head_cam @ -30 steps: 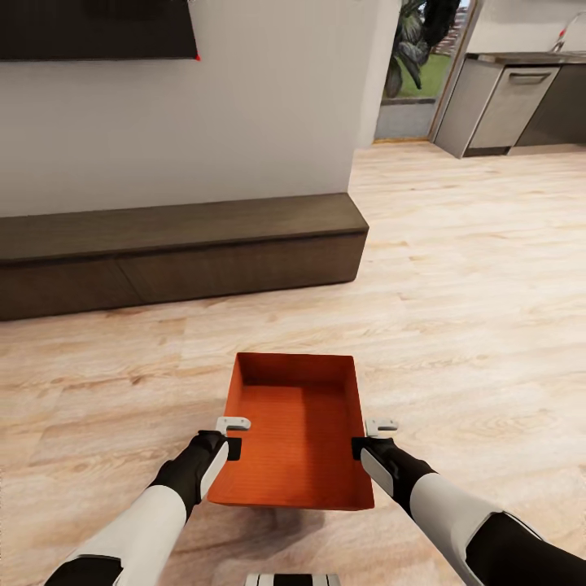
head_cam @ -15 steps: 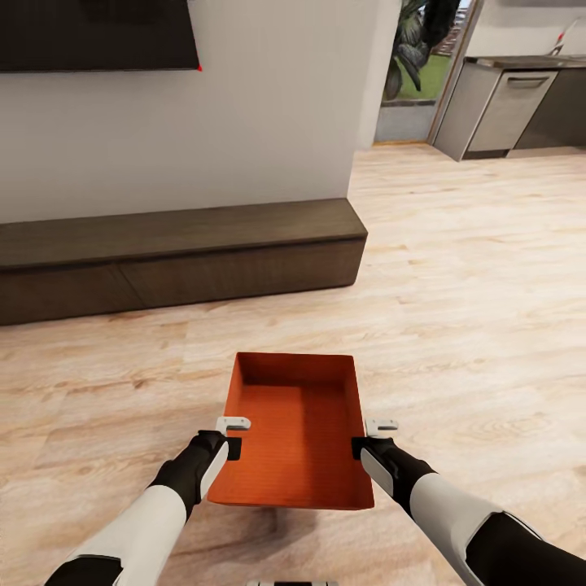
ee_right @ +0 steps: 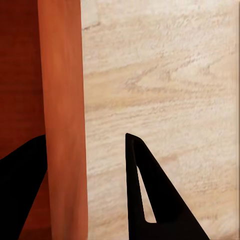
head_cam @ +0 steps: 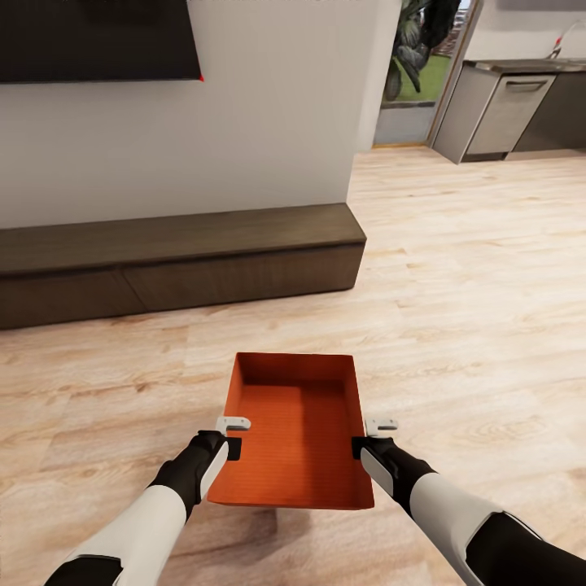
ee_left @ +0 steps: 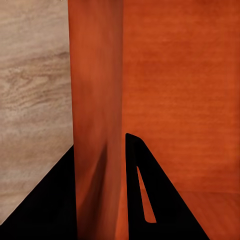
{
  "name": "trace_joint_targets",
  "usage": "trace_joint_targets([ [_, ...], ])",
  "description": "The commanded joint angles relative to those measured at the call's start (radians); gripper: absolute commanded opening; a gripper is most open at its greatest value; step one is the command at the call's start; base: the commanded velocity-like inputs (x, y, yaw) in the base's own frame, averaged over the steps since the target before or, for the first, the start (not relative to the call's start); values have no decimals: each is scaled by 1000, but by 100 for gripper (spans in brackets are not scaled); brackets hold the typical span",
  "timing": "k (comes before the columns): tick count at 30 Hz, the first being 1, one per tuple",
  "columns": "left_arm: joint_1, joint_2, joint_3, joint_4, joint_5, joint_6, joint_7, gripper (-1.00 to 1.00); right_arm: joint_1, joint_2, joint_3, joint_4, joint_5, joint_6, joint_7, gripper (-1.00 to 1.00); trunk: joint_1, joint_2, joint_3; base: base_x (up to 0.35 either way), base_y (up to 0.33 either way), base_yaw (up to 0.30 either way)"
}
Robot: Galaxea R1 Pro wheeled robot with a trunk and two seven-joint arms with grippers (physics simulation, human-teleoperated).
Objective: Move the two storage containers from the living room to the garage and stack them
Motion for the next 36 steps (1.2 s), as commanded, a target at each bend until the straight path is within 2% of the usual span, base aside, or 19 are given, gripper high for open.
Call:
trace_joint_targets([
  [1, 0, 0, -4, 0, -7, 7, 6, -100, -1, 0, 11, -6, -17, 2, 3, -100, -4, 7, 3, 0, 0, 0],
  [36, 0, 0, -4, 0, -7, 7, 5, -100, -1, -1, 11, -1, -17, -2, 3, -100, -138, 252, 112, 0, 0, 0],
])
